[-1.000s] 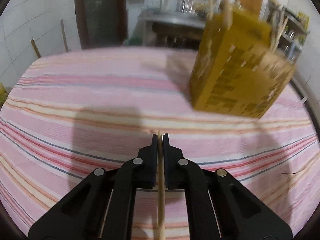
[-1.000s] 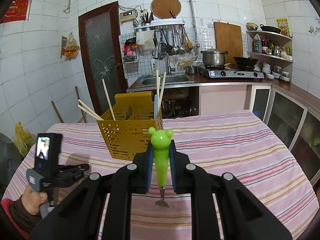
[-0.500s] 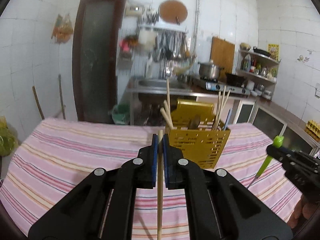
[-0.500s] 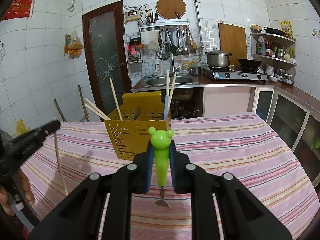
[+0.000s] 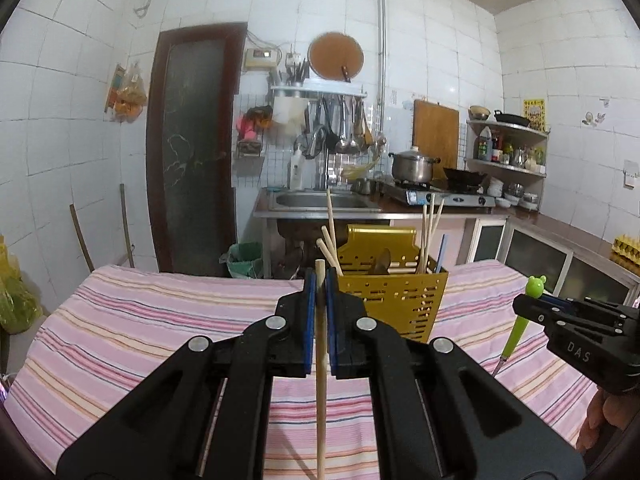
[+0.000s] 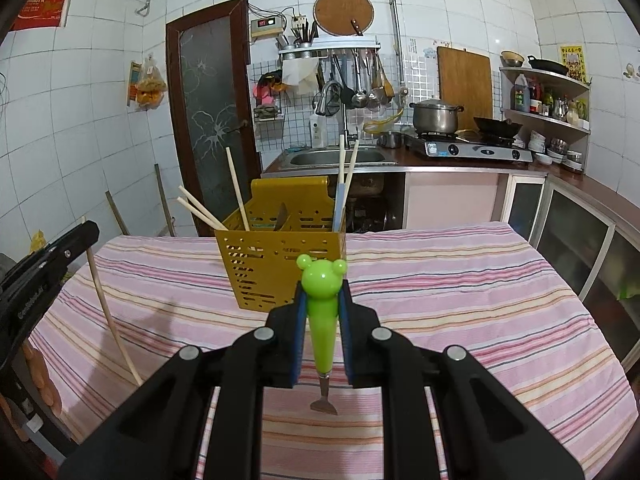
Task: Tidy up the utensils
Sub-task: 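Lift the chopstick with the left tool toward the yellow holder, then lower the green fork into the holder with the right tool while the left drops its chopstick in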
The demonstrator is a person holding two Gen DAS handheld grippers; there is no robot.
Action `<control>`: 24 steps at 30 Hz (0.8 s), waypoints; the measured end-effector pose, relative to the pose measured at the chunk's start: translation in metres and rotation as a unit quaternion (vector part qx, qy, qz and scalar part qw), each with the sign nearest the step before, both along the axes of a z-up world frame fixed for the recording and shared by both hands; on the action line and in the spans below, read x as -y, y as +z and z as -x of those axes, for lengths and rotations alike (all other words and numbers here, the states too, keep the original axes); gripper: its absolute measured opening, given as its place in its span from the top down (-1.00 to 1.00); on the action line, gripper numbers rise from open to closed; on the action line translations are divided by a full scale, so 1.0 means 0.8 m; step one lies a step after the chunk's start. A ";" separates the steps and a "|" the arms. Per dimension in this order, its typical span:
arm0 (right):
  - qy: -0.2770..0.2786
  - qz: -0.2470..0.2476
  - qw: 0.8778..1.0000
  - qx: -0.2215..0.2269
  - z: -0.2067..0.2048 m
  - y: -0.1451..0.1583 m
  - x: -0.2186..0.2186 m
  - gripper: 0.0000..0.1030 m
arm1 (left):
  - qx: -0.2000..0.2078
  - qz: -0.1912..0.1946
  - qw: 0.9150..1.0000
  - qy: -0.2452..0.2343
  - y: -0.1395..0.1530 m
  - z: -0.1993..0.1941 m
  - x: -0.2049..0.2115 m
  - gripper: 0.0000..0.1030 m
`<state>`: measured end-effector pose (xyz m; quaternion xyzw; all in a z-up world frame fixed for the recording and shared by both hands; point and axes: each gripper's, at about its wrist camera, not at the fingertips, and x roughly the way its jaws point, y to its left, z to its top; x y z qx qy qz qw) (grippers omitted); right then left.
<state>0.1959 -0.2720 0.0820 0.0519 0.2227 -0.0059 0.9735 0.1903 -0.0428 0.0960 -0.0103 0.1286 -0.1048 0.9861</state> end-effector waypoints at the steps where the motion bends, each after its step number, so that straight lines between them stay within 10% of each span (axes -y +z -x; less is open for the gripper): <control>1: -0.001 0.000 1.000 0.004 0.001 0.002 0.000 0.69 | 0.005 0.000 1.000 0.000 0.002 0.003 0.000 0.93; 24: -0.001 -0.001 1.000 0.024 0.000 0.011 0.002 0.69 | 0.013 0.032 0.999 -0.019 0.033 -0.002 -0.006 0.93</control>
